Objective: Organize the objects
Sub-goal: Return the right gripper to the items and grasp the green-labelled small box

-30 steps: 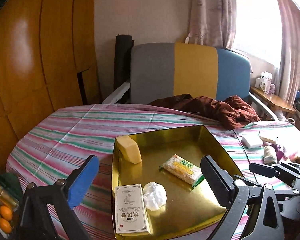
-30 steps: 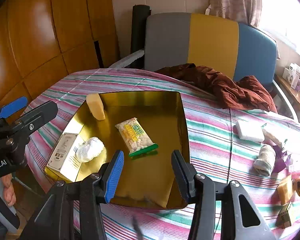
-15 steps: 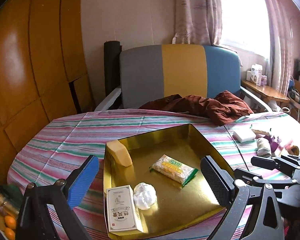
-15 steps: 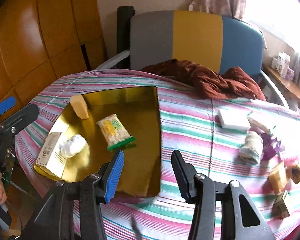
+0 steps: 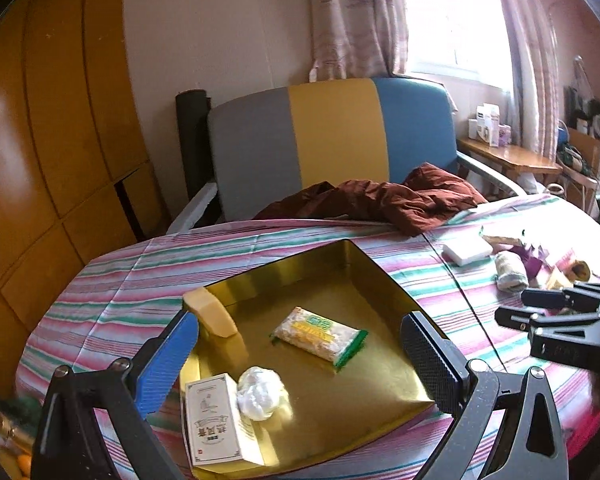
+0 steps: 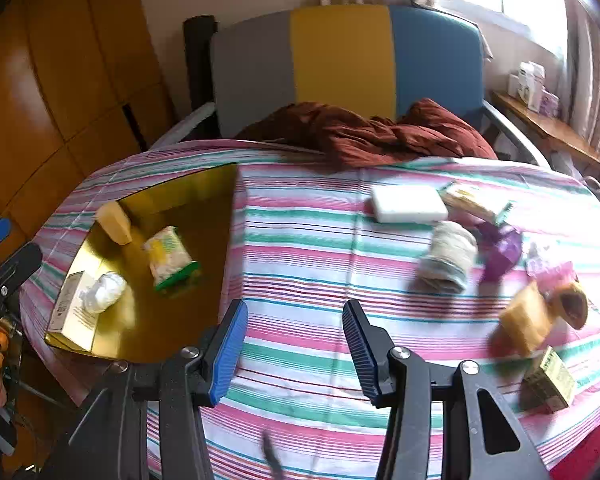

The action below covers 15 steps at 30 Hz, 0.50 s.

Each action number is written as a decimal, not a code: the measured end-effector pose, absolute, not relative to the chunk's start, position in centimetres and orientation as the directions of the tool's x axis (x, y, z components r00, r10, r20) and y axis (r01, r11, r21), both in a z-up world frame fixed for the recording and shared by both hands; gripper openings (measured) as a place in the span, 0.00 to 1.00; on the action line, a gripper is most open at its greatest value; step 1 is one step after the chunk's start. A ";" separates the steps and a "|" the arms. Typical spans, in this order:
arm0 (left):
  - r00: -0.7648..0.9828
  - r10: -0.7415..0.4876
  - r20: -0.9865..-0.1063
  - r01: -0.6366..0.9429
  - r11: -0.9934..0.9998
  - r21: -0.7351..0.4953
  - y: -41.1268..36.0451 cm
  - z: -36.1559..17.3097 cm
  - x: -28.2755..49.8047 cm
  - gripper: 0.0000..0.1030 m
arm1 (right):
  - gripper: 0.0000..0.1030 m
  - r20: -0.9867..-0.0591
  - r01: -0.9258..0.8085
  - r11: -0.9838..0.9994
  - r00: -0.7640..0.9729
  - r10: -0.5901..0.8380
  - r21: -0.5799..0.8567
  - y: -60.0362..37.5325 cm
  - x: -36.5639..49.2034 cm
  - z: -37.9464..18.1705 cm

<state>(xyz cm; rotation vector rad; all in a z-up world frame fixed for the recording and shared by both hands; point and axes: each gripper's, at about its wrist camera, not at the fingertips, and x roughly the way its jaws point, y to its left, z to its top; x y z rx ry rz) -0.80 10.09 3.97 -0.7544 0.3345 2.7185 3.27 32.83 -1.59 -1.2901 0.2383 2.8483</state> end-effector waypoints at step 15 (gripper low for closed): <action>-0.745 0.310 -0.591 -0.483 -0.861 0.157 15.4 2.0 -0.2 0.99 | 0.48 -0.834 -0.252 -0.958 -0.551 0.024 0.139 46.4 6.7 -1.9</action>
